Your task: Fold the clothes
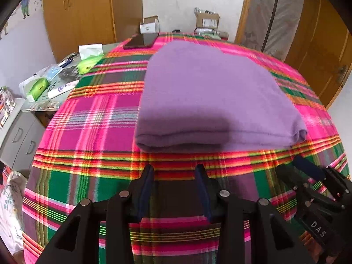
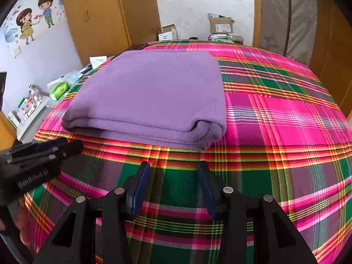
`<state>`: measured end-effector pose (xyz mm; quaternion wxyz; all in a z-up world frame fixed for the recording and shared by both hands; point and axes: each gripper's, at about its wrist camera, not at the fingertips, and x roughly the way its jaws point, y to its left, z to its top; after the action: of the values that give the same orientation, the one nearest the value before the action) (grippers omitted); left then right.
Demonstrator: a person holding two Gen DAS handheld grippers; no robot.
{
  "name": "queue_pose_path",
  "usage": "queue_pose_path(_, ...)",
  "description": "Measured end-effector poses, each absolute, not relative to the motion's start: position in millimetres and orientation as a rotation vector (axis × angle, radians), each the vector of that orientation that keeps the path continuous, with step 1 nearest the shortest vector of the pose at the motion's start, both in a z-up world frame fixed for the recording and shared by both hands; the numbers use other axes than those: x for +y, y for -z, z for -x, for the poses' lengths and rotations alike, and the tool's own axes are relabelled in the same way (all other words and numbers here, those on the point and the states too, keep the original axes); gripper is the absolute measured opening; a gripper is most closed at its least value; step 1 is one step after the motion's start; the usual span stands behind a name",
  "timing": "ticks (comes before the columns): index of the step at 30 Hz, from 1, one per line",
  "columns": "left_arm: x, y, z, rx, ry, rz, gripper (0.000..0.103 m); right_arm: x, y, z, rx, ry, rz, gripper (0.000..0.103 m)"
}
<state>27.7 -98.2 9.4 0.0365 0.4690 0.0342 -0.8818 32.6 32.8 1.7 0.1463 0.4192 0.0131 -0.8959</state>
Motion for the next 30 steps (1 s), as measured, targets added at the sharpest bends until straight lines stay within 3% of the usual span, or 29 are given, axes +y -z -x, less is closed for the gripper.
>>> queue_pose_path(5, -95.4, -7.4, -24.4, 0.064, 2.71, -1.401, 0.04, 28.0, -0.8, -32.2, 0.085, 2.599, -1.219, 0.047)
queue_pose_path(9, -95.2, -6.6, -23.8, 0.082, 2.713, -1.37, 0.04, 21.2, 1.2, -32.6, 0.146, 2.593, -1.224, 0.06)
queue_pose_path(16, -97.4, -5.4, -21.1, 0.092, 2.729, -1.315, 0.041, 17.4, 2.3, -29.4, 0.176, 2.621, -1.241, 0.063)
queue_pose_path(19, -97.0, -5.0, -21.6, 0.091, 2.737, -1.298, 0.042, 19.1, 2.6, -28.6, 0.163, 2.642, -1.259, 0.074)
queue_pose_path(30, -98.1, -4.2, -18.7, 0.079, 2.738, -1.294, 0.045, 21.6, 2.8, -26.8, 0.156, 2.66, -1.275, 0.075)
